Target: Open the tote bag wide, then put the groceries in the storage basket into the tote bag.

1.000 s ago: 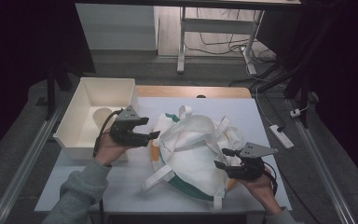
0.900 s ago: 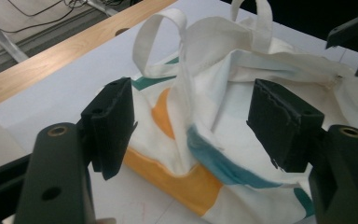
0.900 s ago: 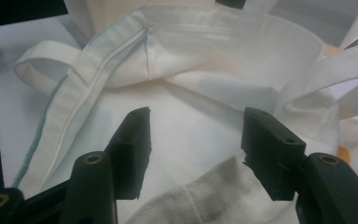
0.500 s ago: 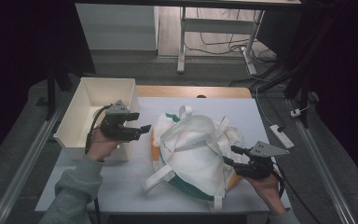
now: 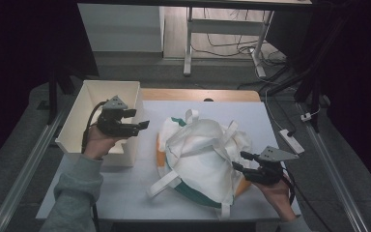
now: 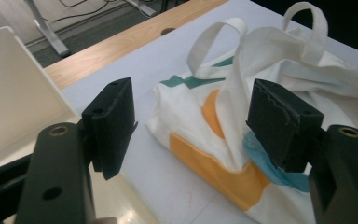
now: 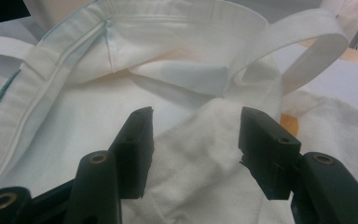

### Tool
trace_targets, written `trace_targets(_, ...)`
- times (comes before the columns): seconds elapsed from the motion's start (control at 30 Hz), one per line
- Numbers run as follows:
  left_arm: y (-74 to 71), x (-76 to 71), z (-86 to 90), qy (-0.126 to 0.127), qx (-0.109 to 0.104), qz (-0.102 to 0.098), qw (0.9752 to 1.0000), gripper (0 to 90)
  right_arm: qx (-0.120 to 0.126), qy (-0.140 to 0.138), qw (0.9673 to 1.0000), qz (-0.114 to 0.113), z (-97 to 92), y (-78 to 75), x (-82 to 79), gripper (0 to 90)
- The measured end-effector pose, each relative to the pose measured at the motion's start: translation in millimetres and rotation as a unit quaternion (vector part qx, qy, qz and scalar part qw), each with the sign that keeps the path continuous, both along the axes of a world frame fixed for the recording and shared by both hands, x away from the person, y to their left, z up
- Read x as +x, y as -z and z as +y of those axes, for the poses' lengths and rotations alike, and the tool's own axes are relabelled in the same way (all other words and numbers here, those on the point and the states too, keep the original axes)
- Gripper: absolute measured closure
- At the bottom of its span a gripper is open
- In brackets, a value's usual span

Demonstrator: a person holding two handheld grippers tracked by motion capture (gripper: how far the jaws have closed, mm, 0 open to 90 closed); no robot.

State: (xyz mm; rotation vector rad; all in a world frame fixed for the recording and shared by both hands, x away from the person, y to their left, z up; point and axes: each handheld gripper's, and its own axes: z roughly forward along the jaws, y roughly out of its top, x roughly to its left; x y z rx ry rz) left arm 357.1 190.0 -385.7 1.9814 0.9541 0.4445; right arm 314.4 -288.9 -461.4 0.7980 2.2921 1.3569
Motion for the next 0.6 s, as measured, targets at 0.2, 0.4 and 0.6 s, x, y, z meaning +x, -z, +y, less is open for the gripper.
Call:
trace_targets(0.2,-6.0,-1.4,19.7,-0.024,-0.009,-0.009,0.9996,32.6,-0.001,0.003,1.0000,0.001,-0.7,0.8,0.4,45.1)
trace_targets(0.4,-7.9,-1.2,37.3,-0.053,-0.017,-0.014,0.9984,32.5,-0.002,0.002,1.0000,0.002,0.3,1.7,0.2,45.1)
trace_targets(0.6,-4.7,4.1,46.6,-0.069,-0.019,-0.009,0.9974,31.9,-0.003,0.001,1.0000,0.000,0.9,1.7,0.2,45.2)
